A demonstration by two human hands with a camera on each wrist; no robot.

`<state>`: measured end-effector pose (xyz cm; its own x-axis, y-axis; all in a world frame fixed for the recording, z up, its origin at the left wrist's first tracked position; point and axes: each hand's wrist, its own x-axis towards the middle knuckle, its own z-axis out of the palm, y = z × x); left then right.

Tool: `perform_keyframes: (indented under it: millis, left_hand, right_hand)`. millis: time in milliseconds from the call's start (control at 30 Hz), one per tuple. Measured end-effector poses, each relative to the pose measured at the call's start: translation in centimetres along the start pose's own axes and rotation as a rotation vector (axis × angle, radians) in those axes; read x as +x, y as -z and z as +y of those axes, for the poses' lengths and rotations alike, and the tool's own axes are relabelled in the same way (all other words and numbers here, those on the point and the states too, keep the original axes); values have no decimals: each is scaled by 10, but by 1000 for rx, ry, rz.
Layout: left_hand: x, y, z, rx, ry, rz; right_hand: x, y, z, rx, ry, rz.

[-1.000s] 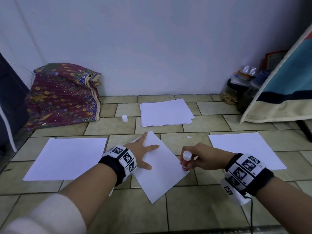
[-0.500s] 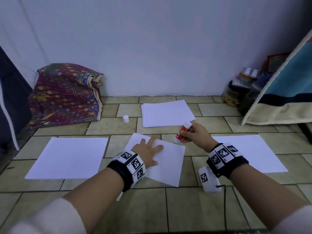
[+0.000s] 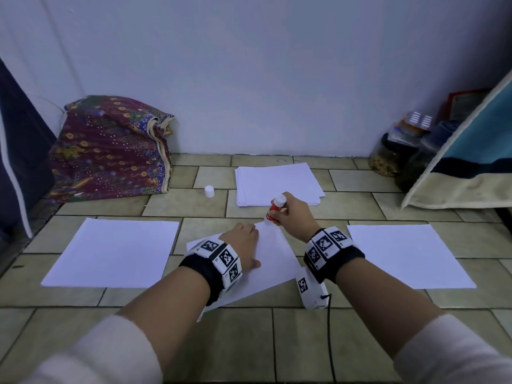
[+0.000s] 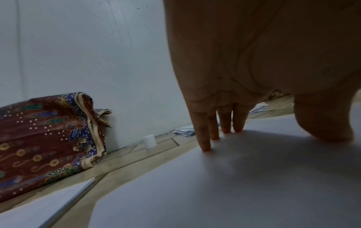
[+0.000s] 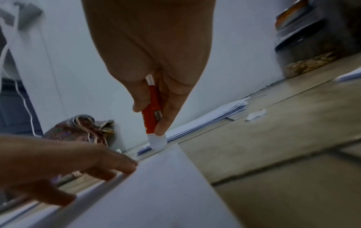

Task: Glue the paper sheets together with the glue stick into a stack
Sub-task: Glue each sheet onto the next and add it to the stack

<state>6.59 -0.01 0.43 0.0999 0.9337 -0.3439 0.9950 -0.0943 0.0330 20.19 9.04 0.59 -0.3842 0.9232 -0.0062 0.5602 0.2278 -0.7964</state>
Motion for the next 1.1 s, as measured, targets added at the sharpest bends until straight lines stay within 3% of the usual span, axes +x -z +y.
perform_keyframes:
  millis: [133,367,767,933,1033,1100]
  left_hand:
    - [-1,1,-2,5,-25,-36]
    - [3,4,1,62,-10,-93]
    - [4,8,-1,64,-60,-75]
    - [7,14,-5,99,-98,-173]
    - [6,17,-11,117,-99,-227]
    - [3,16,-12,129,-49,-183]
  right_hand:
    - [6,-3,2,-153,2,-59]
    - [-6,16,4,-336,181,-257]
    - [-62,48,16,-286,260,-461]
    - [-73,59,16,-252,242,-557]
    - [-70,68,17,-235,173,-493]
    - [-66,73,20,-80,77,-284]
